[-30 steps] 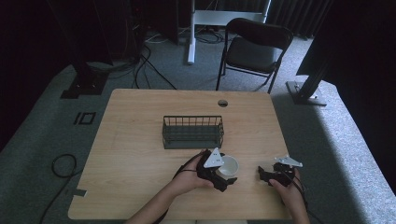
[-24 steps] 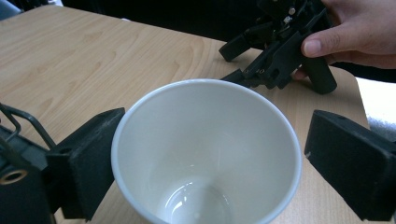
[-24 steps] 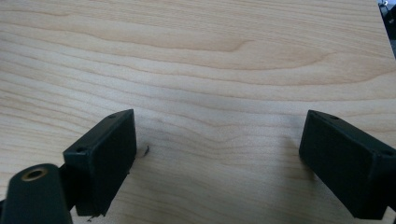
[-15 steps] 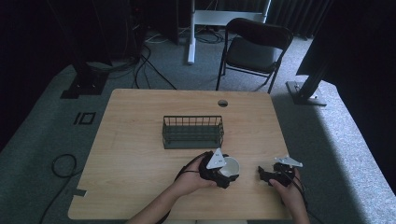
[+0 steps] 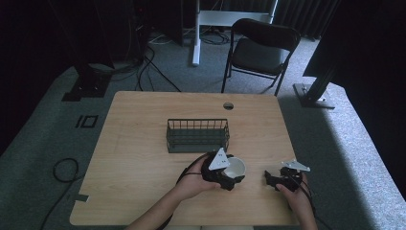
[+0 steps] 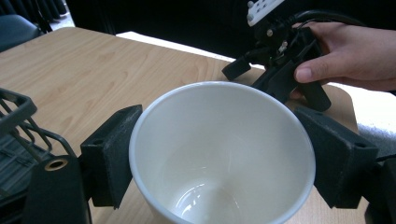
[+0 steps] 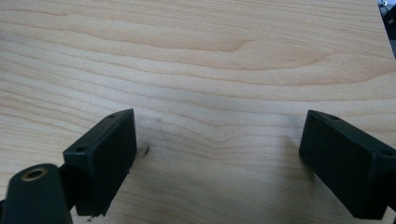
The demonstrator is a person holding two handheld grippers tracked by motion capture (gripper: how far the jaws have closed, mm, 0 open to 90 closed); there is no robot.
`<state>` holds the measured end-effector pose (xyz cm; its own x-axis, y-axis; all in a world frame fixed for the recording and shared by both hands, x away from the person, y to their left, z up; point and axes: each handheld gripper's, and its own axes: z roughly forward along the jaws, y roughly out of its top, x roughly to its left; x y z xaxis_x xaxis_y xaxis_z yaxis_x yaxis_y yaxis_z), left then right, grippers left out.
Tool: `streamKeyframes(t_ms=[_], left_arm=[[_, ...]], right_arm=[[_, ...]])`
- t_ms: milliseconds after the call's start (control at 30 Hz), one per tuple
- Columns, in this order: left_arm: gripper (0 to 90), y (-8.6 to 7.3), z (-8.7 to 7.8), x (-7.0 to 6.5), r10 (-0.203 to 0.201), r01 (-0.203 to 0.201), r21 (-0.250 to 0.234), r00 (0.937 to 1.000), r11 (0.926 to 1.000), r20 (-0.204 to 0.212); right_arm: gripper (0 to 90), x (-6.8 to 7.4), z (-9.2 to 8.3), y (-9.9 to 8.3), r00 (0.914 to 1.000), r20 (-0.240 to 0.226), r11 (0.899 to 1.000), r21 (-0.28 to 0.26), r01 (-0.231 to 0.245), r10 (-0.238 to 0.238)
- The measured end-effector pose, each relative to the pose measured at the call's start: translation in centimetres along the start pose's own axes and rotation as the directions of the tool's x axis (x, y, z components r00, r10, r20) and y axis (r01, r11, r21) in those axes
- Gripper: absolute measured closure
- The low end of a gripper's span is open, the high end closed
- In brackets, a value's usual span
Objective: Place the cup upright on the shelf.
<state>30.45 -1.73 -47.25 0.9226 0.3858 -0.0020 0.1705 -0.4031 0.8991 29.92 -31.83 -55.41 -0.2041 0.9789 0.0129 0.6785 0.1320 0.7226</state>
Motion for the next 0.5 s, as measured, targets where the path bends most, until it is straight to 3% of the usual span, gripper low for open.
streamKeyframes(t_ms=[267,500], left_arm=[[20.1,1.0,-1.1,0.7,-0.005,0.005,-0.017,0.9999,0.9999,-0.012],[20.1,1.9,-2.0,1.2,-0.012,0.010,-0.061,0.9992,0.9981,-0.039]], right_arm=[[10.7,0.0,0.0,0.0,1.0000,0.000,1.000,0.000,0.001,-0.001],[10.7,0.0,0.0,0.0,1.0000,0.000,1.000,0.000,0.000,0.000]])
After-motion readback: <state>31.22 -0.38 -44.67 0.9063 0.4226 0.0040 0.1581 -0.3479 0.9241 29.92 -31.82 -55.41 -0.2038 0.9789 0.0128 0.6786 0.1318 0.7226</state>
